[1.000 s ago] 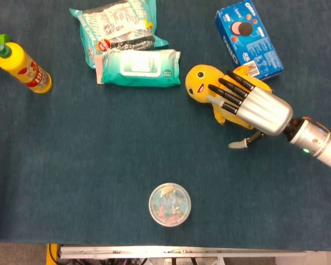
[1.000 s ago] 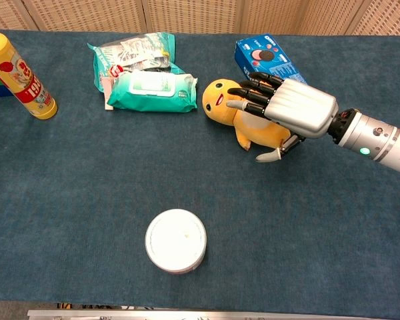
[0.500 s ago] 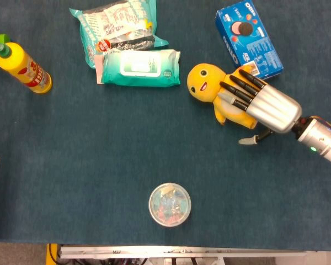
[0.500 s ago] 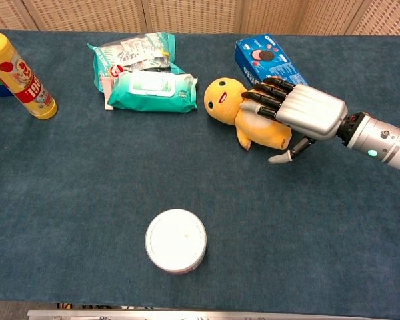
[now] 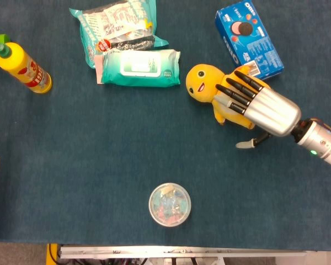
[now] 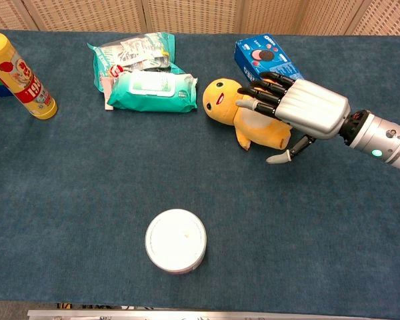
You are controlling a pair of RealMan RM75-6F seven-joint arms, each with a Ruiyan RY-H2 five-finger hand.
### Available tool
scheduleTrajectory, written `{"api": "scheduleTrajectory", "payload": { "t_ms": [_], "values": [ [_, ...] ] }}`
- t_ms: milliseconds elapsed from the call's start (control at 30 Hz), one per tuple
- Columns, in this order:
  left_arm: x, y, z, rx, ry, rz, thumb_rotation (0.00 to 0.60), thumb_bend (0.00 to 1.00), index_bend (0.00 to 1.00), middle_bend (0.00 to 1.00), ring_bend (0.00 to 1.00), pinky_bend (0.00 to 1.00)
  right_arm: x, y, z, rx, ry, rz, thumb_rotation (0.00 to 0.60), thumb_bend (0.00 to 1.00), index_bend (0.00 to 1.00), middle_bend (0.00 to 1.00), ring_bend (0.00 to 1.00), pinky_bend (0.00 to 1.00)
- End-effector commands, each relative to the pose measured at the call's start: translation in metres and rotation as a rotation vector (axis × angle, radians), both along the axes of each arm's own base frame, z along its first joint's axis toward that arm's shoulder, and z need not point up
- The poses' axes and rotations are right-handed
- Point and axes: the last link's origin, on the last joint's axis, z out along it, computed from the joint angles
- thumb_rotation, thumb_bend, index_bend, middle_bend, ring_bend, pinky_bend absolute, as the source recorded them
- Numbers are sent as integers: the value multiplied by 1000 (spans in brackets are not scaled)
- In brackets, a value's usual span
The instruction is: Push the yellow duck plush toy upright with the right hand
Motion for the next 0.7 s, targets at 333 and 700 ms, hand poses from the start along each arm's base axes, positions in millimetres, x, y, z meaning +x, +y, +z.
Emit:
{"api": "scheduleTrajectory", "payload": {
  "t_ms": [333, 700],
  "values": [
    [-1, 1, -1, -4, 1, 3, 600, 258, 167, 165, 151, 96, -17, -1, -7, 1, 75, -49, 97, 0, 5, 0, 0, 0],
    [1, 3, -3, -8, -4, -4, 600, 259, 167, 165, 151, 96, -12, 2, 3, -12, 27, -24, 124, 0, 0, 0, 0, 0]
  ]
}}
